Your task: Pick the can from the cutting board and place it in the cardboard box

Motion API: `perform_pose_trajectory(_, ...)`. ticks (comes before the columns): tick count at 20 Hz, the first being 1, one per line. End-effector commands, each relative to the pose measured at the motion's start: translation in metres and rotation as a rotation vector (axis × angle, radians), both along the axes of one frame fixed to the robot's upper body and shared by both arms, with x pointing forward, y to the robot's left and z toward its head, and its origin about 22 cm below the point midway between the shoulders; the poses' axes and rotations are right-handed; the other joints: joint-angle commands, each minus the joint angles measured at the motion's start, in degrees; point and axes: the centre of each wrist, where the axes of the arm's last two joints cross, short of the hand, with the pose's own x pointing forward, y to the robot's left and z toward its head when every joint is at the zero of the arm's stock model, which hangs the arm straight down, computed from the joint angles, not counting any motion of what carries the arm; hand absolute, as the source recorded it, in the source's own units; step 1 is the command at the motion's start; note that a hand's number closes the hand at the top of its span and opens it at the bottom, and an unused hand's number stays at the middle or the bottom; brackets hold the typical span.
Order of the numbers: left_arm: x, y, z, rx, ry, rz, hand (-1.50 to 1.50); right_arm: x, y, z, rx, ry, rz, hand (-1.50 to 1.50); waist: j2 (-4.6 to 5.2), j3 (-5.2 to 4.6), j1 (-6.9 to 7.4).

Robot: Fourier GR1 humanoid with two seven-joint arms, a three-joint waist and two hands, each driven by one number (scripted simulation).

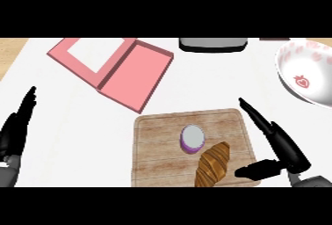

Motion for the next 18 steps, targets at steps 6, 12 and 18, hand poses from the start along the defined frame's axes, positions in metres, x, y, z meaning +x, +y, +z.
perform_pose_trajectory(6,0.01,-0.003,0.002,0.007,0.004,0.008,0.0,0.026,0.037,0.07,-0.452,0.104,0.128,-1.5,-0.08,-0.14,0.01)
perform_pose_trajectory(12,0.008,-0.005,0.01,0.004,0.001,-0.025,0.0,0.057,0.072,0.078,-0.634,0.234,0.185,-1.5,0.13,-0.03,0.92)
perform_pose_trajectory(18,-0.004,-0.022,0.002,-0.002,0.007,-0.011,0.0,0.062,0.098,0.088,-0.692,0.299,0.193,-1.5,0.0,0.01,0.41)
